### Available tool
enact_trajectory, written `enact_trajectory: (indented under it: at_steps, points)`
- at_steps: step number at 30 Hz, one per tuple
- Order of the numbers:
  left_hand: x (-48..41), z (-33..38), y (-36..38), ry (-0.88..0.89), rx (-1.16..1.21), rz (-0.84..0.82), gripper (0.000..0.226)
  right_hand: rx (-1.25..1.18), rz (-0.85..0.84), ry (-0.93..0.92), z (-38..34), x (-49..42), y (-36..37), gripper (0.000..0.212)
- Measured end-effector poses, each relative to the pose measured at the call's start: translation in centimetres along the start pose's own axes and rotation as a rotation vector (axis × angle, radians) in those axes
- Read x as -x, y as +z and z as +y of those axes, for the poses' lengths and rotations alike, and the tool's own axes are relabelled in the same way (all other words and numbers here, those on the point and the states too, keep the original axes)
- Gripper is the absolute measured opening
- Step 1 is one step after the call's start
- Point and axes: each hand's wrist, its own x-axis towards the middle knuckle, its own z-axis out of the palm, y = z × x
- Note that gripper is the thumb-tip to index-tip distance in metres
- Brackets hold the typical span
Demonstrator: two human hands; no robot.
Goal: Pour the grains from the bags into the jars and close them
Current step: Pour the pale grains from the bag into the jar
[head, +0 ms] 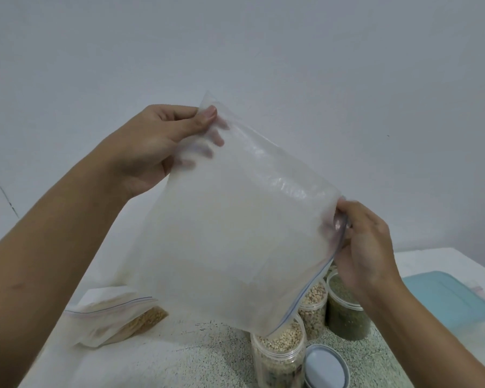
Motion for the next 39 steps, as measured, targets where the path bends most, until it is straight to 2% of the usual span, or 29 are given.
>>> enact_trajectory:
  at_steps: [2, 6, 9, 12, 14, 16, 18, 22, 25, 31, 39]
  points:
    - [0.5, -0.4, -0.6, 0.026, -0.039, -0.023, 0.035, 0.017, -0.003, 0.010, 0.4, 0.0, 0.1, 0.043]
    - [2.2, -1.3, -1.4, 0.065, -0.011, -0.116, 0.035, -0.010, -0.004, 0.094, 1.6, -0.8, -0.5, 0.023]
    - [3.6, -2.8, -1.8, 0.058, 0.049, -0.057, 0.041, -0.029, 0.013, 0.135, 2.3, -1.2, -0.8, 0.023]
    - [5.4, -5.8, -2.4, -0.055, -0.046, 0.008, 0.044, -0.018, 0.035, 0.145, 2.8, -1.3, -0.7, 0.024]
    - [6.8, -8.3, -2.6, -0.201, -0.167, 0.028, 0.046, -0.006, 0.044, 0.146, 3.1, -1.5, -0.8, 0.023]
    - [8.6, -10.5, -2.2, -0.329, -0.164, -0.030, 0.040, 0.003, 0.050, 0.153, 3.4, -1.7, -1.0, 0.023]
    - [10.4, -12.1, -1.6, -0.355, -0.141, -0.017, 0.036, 0.006, 0.055, 0.163, 3.7, -1.9, -1.1, 0.023]
    - [12.0, -13.8, -1.0, -0.243, -0.137, 0.212, 0.021, 0.016, 0.080, 0.153, 4.1, -2.5, -1.3, 0.023]
    - [11.7, -13.8, -0.5, -0.088, -0.206, 0.335, 0.018, 0.043, 0.132, 0.163, 4.9, -3.3, -1.6, 0.026]
    - [9.4, -10.3, 0.6, 0.089, -0.303, 0.179, 0.025, 0.051, 0.270, 0.243, 6.4, -4.6, -2.5, 0.034]
    - [7.4, -7.4, 1.4, 0.184, -0.278, 0.061, 0.022, 0.043, 0.331, 0.244, 6.9, -5.3, -2.7, 0.031]
